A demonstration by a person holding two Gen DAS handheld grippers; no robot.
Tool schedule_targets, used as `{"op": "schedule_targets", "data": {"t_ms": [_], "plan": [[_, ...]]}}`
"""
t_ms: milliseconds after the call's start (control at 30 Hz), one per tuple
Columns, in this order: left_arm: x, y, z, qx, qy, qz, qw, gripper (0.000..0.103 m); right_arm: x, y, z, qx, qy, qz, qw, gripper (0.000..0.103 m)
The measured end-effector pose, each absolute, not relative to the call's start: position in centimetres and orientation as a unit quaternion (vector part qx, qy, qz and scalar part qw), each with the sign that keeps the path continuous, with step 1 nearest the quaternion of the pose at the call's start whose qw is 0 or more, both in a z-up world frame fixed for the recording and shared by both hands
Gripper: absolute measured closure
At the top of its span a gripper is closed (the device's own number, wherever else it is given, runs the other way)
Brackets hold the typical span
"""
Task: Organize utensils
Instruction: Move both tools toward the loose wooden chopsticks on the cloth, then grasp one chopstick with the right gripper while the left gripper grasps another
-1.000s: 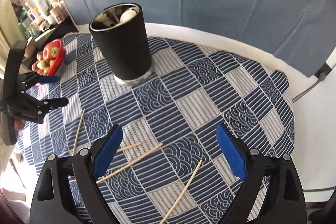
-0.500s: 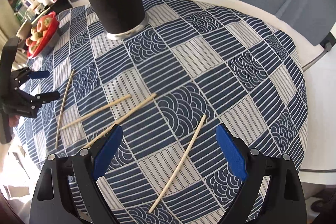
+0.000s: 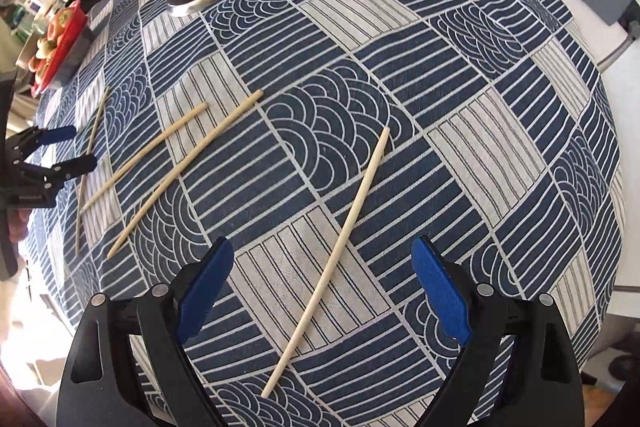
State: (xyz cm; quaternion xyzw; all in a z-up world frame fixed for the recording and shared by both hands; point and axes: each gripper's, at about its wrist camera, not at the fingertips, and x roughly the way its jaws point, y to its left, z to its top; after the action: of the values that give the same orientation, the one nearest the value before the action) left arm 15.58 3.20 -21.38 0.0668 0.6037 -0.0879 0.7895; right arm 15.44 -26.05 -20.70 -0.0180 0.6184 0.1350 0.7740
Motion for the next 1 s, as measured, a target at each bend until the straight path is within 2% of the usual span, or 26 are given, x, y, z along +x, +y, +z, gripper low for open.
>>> {"op": "schedule_targets", "data": {"t_ms": [67, 233, 300, 767, 867, 900, 933, 967, 1000], "plan": [[15.5, 3.1, -21.5, 0.071, 0.601, -0.081, 0.792, 0.005, 15.3, -26.1, -21.3, -0.012, 0.62, 0.135, 0.773, 0.014], [15.4, 3.2, -21.5, 0.057, 0.583, -0.067, 0.808, 0.004, 14.9, -25.0, -21.9, -0.044, 0.613, 0.134, 0.777, 0.007], [14.8, 3.3, -21.5, 0.058, 0.567, -0.067, 0.819, 0.004, 14.5, -24.0, -22.2, -0.084, 0.61, 0.126, 0.778, 0.007], [14.1, 3.5, -21.4, 0.026, 0.591, -0.021, 0.806, 0.004, 14.0, -24.2, -22.2, -0.064, 0.612, 0.104, 0.782, 0.006], [13.6, 3.6, -21.2, 0.025, 0.588, -0.021, 0.808, 0.008, 14.0, -24.6, -22.2, -0.056, 0.611, 0.093, 0.784, 0.008], [13.4, 3.7, -20.9, 0.026, 0.584, -0.023, 0.811, 0.02, 13.8, -24.7, -22.2, -0.053, 0.608, 0.089, 0.787, 0.011], [13.1, 3.9, -20.4, 0.027, 0.577, -0.026, 0.816, 0.046, 13.6, -25.0, -21.9, -0.051, 0.601, 0.087, 0.793, 0.026], [12.9, 4.0, -20.0, 0.027, 0.575, -0.03, 0.817, 0.063, 13.4, -25.3, -21.2, -0.047, 0.589, 0.085, 0.802, 0.065], [12.9, 4.2, -19.9, 0.026, 0.58, -0.038, 0.813, 0.096, 13.2, -25.8, -20.8, -0.041, 0.585, 0.082, 0.806, 0.092]]}}
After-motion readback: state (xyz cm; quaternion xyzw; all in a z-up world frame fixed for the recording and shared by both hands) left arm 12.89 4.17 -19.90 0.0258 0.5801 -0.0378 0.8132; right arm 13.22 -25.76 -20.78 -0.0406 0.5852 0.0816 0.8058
